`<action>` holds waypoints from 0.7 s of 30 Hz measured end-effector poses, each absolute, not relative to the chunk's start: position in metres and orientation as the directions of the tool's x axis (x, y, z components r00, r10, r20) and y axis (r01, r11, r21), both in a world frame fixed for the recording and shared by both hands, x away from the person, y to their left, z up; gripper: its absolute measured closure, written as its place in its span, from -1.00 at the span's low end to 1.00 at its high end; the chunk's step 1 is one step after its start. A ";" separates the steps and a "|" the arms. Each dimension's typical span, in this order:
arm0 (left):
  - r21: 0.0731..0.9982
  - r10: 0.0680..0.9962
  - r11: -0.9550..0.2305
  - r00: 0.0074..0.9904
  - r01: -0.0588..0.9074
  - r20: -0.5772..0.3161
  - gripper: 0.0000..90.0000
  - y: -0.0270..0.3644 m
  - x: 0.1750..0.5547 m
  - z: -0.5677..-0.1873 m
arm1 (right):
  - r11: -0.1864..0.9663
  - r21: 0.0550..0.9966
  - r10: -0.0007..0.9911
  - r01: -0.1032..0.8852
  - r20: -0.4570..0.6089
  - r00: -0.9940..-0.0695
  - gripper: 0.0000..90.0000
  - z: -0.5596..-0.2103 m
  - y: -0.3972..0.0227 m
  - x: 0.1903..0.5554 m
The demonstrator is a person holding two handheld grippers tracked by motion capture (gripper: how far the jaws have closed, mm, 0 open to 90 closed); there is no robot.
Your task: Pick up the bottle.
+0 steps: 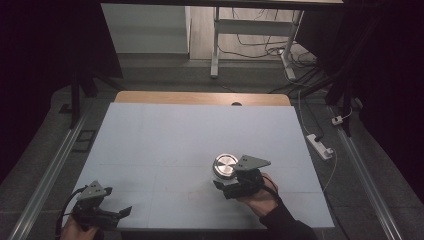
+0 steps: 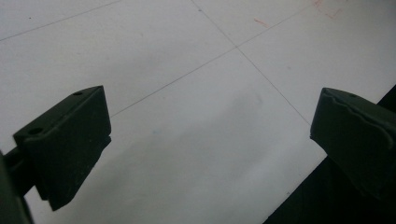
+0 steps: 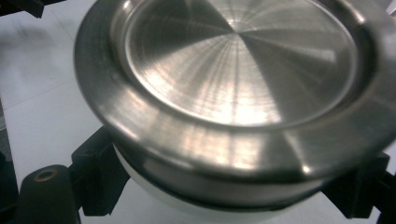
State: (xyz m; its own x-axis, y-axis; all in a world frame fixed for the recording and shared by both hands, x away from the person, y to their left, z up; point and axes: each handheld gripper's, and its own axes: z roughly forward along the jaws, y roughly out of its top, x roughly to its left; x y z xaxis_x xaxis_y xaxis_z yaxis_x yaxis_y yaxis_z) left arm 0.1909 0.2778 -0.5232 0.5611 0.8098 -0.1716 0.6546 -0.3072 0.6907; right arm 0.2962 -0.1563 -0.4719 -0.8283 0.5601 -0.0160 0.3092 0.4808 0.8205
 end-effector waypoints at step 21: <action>0.687 0.807 -0.315 0.565 0.655 -0.169 -1.00 0.277 0.191 -0.523 | 0.516 0.816 0.486 0.262 -0.026 -0.874 -0.66 -0.477 -0.110 0.303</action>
